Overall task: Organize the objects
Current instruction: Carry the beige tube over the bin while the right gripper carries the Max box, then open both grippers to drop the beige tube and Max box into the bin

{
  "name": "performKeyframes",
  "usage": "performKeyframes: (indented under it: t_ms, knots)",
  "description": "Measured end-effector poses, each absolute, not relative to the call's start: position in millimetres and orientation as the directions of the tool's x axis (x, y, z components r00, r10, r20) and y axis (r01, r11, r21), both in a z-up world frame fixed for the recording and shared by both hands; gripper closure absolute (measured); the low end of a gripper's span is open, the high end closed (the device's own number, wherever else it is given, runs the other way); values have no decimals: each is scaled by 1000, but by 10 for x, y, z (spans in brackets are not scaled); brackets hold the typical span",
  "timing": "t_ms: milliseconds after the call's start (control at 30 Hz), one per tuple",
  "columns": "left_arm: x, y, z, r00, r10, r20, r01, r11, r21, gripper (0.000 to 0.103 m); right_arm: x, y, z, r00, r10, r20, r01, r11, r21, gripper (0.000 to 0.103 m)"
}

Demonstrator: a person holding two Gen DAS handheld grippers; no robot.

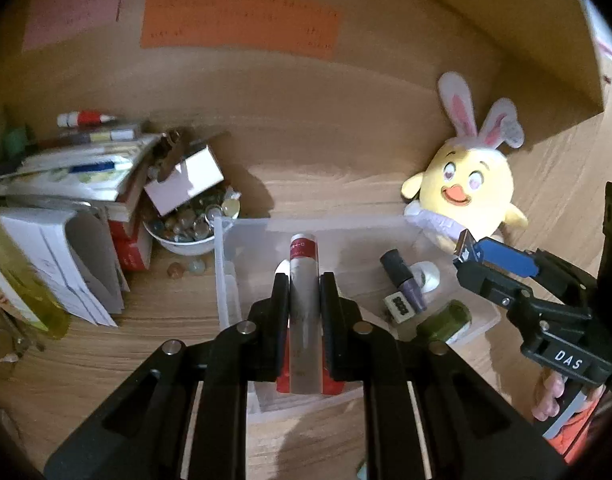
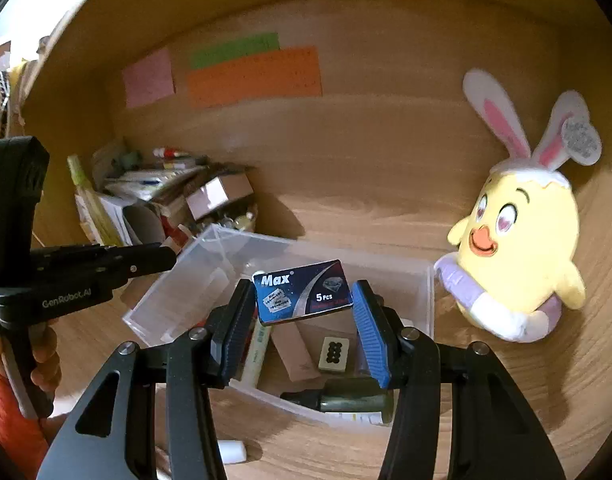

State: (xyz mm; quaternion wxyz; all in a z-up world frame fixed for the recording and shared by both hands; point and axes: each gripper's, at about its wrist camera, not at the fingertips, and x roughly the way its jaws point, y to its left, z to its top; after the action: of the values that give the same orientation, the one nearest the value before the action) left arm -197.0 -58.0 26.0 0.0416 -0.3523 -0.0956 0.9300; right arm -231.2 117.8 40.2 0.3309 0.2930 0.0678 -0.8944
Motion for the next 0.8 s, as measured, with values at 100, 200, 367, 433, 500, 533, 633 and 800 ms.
performKeyframes:
  t_ms: [100,200,367,433,500,533,633,800]
  knots:
    - [-2042,-545,169,-733,144,-665,-16,-981,-194,89,-2450,1120,235,-591,-532,-607,623,-778,75,56]
    - [-2108,-509,71,-717,141,-683,-22,-984,-179,89,-2532,1073,98,-582,-510,-634,611,-788,73,56]
    - [-2183,-508,-57,-696,134,-705,-16,-985,-171,89,-2613,972,-92,-561,-482,-673,609,-791,59,56]
    - [-2198,-493,-96,-691,129,-711,-21,-987,-158,89,-2631,912,-162,-552,-470,-688,613,-789,47,56]
    - [-2213,-471,-128,-687,127,-716,-28,-989,-148,89,-2639,887,-200,-547,-466,-695,614,-788,45,56]
    - [-2217,-467,-140,-684,131,-717,-32,-988,-149,89,-2642,877,-213,-545,-463,-699,614,-788,44,56]
    - [-2213,-461,-151,-684,133,-717,-42,-989,-144,89,-2640,845,-243,-542,-456,-705,616,-787,35,56]
    - [-2185,-450,-123,-692,121,-712,-45,-991,-124,89,-2618,813,-245,-555,-446,-702,616,-788,13,56]
